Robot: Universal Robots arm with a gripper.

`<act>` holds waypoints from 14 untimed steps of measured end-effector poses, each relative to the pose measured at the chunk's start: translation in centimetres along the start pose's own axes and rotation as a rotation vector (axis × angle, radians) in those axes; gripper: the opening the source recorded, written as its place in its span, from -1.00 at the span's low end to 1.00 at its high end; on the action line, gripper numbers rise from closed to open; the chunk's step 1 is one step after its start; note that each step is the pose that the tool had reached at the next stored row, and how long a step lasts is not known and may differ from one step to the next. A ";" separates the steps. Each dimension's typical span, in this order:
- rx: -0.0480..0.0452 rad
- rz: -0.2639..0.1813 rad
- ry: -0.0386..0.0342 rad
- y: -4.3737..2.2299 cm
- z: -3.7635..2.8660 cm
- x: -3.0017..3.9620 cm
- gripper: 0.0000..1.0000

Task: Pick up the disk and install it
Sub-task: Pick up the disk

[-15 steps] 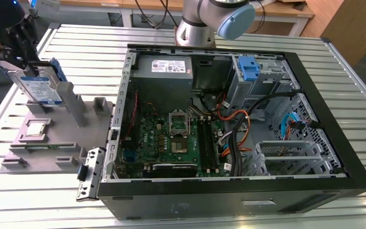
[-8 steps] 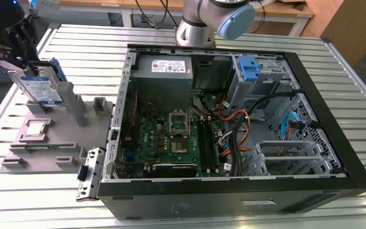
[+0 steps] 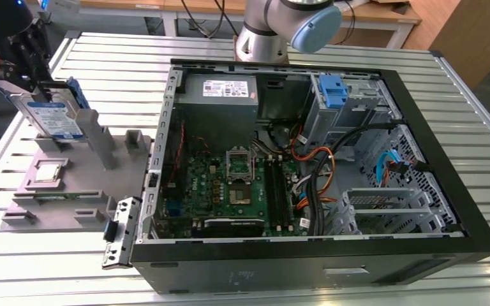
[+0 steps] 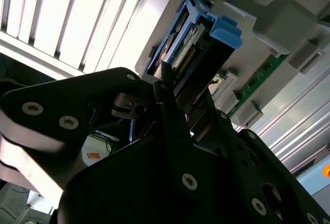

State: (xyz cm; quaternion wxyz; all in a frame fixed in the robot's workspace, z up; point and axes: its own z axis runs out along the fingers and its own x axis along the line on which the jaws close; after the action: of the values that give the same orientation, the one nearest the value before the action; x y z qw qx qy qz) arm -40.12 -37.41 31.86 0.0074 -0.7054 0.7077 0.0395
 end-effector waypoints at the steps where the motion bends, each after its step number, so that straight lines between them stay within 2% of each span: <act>1: 0.0000 0.000 0.0000 0.00 0.00 0.00 -0.30; 6: -0.0001 0.000 0.0000 0.01 -0.31 -0.02 -0.30; 9: 0.0000 0.000 0.0000 0.04 -0.81 -0.06 -0.30; 14: -0.0001 0.000 0.0001 0.09 -2.01 -0.13 -0.30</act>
State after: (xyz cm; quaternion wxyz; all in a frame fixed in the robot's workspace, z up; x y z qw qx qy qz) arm -40.12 -37.41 33.88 0.0073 -0.7053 0.7077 0.0395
